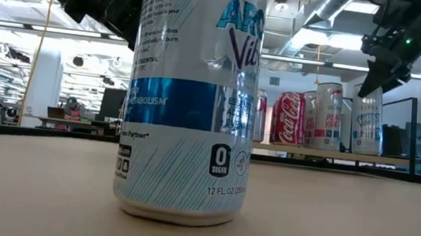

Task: Place canned beverage on shelf
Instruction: Put the top white-blue soda can on the shelf

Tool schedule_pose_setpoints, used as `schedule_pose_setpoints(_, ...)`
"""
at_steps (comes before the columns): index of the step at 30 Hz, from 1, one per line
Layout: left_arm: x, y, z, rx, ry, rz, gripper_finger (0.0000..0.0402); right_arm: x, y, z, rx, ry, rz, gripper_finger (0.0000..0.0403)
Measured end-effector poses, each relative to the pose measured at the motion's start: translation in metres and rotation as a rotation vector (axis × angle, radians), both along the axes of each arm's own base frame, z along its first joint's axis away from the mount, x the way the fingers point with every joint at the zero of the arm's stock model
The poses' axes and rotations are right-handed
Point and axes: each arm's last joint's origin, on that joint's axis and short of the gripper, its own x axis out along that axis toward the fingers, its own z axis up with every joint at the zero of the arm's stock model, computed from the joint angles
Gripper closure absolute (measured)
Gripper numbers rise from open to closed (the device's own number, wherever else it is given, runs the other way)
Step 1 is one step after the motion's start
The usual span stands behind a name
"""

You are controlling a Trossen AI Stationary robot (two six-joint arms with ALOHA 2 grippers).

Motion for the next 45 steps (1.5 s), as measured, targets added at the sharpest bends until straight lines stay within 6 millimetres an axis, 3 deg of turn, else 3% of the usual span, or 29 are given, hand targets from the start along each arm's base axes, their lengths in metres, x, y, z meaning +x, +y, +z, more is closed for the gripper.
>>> schedule_pose_setpoints(20, 0.0, 0.0, 0.0, -0.004, 0.0, 0.0, 0.0036, 0.001, 0.003, 0.0, 0.0, 0.027, -0.031, 0.0017)
schedule_pose_setpoints(26, 0.0, 0.0, 0.0, -0.003, 0.0, 0.0, 0.0035, 0.002, 0.005, 0.015, -0.025, -0.011, -0.038, 0.0004)
schedule_pose_setpoints(34, 0.0, 0.0, 0.0, -0.003, 0.0, 0.001, 0.0035, -0.002, 0.013, 0.049, -0.122, -0.083, -0.043, 0.0004)
schedule_pose_setpoints(40, 0.0, 0.0, 0.0, -0.001, 0.0, 0.0, 0.0035, -0.003, 0.031, 0.072, -0.145, -0.162, -0.012, 0.0004)
schedule_pose_setpoints(45, 0.0, 0.0, 0.0, 0.019, -0.001, -0.007, 0.0035, 0.003, 0.047, 0.078, -0.036, -0.209, 0.034, 0.0014)
